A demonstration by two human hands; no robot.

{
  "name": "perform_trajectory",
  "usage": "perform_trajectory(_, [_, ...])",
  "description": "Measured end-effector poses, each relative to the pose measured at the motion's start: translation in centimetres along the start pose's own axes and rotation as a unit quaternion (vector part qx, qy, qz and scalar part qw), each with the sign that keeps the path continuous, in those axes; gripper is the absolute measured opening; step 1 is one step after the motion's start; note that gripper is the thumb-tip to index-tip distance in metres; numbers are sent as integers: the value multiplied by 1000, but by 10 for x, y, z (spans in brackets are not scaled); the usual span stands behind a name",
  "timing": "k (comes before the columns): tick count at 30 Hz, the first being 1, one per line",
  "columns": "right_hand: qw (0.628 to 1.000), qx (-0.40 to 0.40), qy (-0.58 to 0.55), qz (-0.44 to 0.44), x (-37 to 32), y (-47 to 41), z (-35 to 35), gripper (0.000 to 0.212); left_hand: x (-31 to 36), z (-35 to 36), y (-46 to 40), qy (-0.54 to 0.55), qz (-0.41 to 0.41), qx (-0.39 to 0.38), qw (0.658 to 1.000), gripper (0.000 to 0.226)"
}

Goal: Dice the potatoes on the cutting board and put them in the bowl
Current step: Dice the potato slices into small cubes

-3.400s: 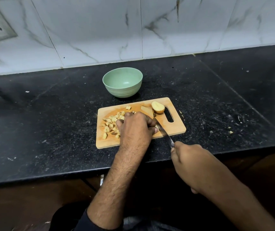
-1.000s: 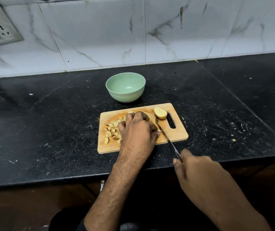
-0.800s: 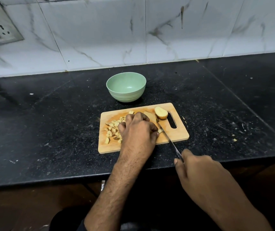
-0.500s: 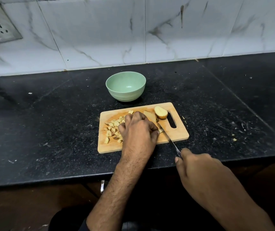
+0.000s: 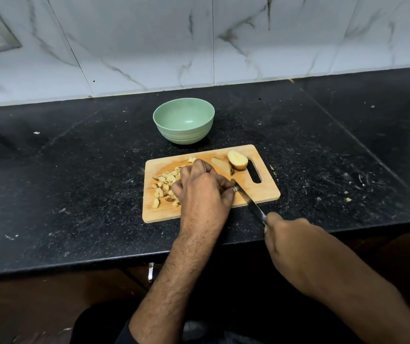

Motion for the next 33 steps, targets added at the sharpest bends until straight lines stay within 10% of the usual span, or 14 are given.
perform_trajectory(33, [998,53,13,13,-7,14,-9,25,-12,-9,7,-4,-1,31,1000,28])
Point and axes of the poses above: each hand's wrist, its own y-axis away from the middle knuckle, its own z-axis out of the palm, x = y × z, the point moved 9 cm from there along -y, towards the middle knuckle
